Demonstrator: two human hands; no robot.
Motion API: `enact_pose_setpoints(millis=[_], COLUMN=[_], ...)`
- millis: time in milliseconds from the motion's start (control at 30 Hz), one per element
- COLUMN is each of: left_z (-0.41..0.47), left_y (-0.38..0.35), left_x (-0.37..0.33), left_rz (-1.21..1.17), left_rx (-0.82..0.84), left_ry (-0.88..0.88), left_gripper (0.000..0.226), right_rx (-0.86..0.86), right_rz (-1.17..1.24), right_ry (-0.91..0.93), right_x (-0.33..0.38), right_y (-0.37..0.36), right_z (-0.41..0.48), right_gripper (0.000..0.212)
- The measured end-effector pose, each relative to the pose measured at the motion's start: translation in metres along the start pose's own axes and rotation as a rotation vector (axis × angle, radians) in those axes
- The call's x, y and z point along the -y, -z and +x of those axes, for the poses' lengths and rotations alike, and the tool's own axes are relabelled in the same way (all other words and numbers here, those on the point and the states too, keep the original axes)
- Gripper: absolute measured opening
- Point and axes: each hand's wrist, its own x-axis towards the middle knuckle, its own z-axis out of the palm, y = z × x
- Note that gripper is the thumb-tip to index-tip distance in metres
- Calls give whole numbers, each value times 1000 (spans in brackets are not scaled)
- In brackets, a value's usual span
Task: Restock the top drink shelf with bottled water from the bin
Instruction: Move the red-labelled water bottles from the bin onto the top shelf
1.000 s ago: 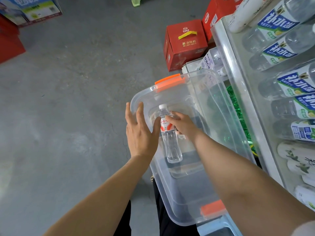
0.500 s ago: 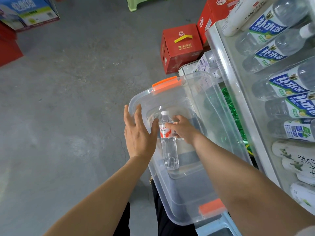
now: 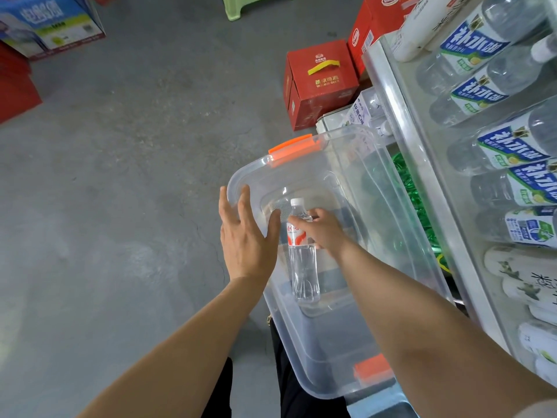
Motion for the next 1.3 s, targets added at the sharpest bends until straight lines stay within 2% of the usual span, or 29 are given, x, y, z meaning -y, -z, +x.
enact_pose_setpoints(millis=[100,300,433,533,633,700,833,967,1067,1133,1300], left_z=[1,0,0,2,2,1,1,-4,-21,-41,-117], left_y=[0,-2,0,0,2,6,18,47,76,97,152], left_x=[1,0,2,2,3,3,1,-15,-57,-97,-208], left_rz=[3,2,-3,5,-8,5,95,178,129,64,-220], left_rx=[1,-4,0,9,32,43,121,219,281,340,497], left_ry=[6,-2,-9,-11,-13,-38,-24,-100,-167,-242,-548], left_gripper=[63,63,62,62,62,63,67,70,68,67,61], right_rx=[54,123,98,57,-52,-138,-254,-371,-473,-542,-782], right_rz=[11,73,71,65,86,188,369,449,510,523,535], right_ry=[-55,-20,46,85,125,152,204,279,344,398,494], right_x=[1,-4,-3,-6,-13,-15,-10,4,13,17,22], right_y=[4,16,20,22,26,31,48,67,80,88,125], right_z=[5,2,-10,-21,-37,-56,-103,-171,-239,-289,-423], right_gripper=[76,47,32,34,39,36,15,6,3,10,8])
